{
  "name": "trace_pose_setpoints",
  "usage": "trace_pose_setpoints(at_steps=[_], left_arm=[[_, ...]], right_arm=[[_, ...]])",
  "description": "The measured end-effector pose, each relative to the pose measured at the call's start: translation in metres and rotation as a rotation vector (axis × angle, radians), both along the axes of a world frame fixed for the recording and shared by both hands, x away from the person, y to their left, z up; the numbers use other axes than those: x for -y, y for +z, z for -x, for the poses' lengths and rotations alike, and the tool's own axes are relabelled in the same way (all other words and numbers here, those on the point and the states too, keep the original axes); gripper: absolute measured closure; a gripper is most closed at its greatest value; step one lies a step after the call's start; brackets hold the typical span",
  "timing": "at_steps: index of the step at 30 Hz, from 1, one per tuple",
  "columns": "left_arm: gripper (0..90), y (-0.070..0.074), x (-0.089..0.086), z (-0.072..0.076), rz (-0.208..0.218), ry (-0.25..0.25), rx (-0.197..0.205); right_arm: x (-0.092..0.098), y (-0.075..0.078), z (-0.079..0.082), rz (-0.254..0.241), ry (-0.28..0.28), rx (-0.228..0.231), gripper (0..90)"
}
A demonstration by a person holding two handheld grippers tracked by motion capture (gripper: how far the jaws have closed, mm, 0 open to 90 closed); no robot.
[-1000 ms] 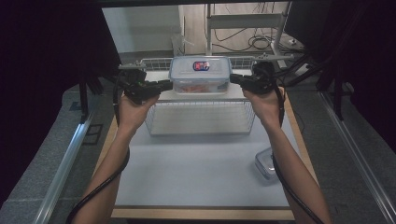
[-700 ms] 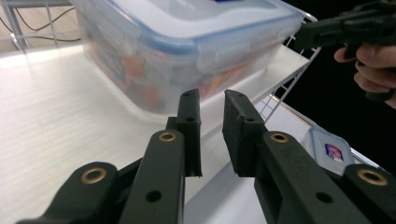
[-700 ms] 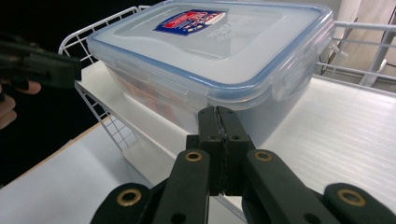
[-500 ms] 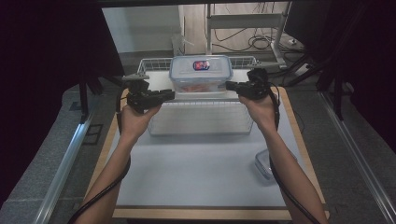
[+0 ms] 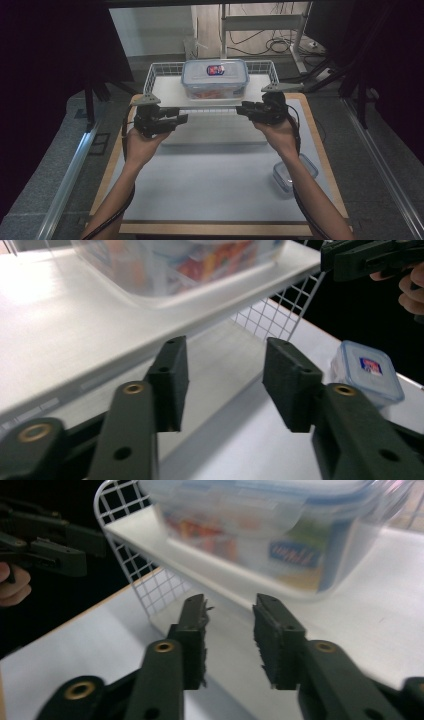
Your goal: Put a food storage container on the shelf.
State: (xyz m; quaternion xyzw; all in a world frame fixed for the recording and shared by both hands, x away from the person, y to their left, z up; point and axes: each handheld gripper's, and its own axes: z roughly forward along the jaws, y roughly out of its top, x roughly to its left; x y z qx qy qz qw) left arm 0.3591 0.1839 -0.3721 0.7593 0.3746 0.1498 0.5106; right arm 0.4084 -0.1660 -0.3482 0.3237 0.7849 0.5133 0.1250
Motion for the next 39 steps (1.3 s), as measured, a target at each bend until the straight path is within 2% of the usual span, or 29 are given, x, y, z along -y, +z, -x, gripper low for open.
trace_pose_setpoints(at_steps=[9, 19, 24, 30, 34, 39], left_arm=[[35.3, -0.014, 0.01, 0.028, -0.072, -0.026, 0.032], [24.1, -0.039, 0.018, 0.055, -0.097, -0.048, 0.043], [20.1, -0.052, 0.021, 0.067, -0.144, -0.05, 0.058], [13.6, -0.064, 0.024, 0.078, -0.125, -0.065, 0.028], [9.8, -0.072, 0.026, 0.085, -0.157, -0.069, 0.016], [7.9, -0.086, 0.021, 0.093, -0.132, -0.068, -0.005]], right_arm=[[-0.002, -0.017, 0.029, 0.059, 0.033, 0.043, 48.3], [-0.002, -0.036, 0.053, 0.099, 0.059, 0.055, 36.8], [0.003, -0.048, 0.062, 0.115, 0.055, 0.055, 33.5], [0.011, -0.062, 0.072, 0.116, 0.042, 0.057, 29.2], [0.015, -0.073, 0.079, 0.133, 0.039, 0.055, 25.5], [0.02, -0.087, 0.09, 0.142, 0.039, 0.047, 21.1]])
